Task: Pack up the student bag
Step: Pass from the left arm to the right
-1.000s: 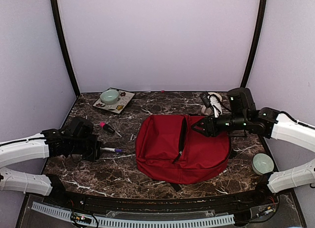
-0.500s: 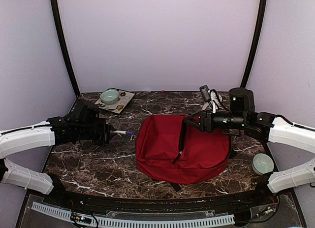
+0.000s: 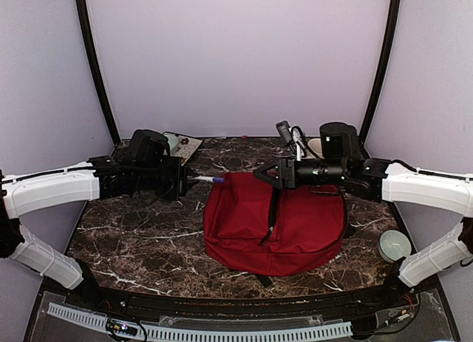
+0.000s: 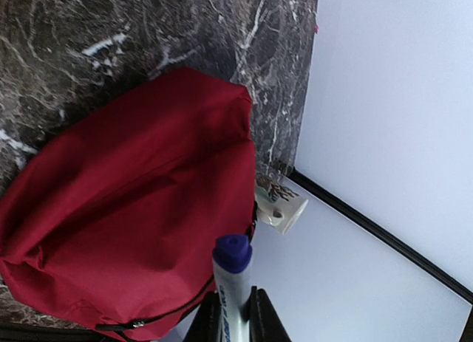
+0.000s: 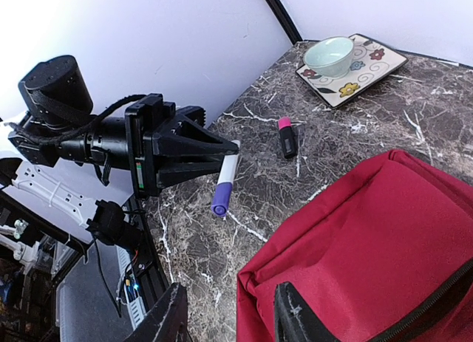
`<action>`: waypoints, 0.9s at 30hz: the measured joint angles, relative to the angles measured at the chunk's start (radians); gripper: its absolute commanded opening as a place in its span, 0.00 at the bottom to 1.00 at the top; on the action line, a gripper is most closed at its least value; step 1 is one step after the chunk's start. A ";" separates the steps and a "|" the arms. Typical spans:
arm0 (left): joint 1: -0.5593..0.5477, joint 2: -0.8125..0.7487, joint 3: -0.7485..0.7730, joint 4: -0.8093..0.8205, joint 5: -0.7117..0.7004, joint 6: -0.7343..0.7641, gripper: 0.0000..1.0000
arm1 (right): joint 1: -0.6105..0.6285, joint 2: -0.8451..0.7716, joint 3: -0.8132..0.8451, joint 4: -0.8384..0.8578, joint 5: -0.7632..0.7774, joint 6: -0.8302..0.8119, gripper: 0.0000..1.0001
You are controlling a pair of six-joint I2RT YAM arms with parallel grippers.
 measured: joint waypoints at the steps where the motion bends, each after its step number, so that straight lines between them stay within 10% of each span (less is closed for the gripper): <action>1: -0.010 0.017 0.032 0.000 -0.001 -0.001 0.00 | 0.007 0.011 0.011 0.004 0.001 0.001 0.40; 27: -0.097 0.115 0.243 -0.051 -0.062 -0.021 0.00 | 0.095 0.168 0.207 -0.023 0.139 0.071 0.22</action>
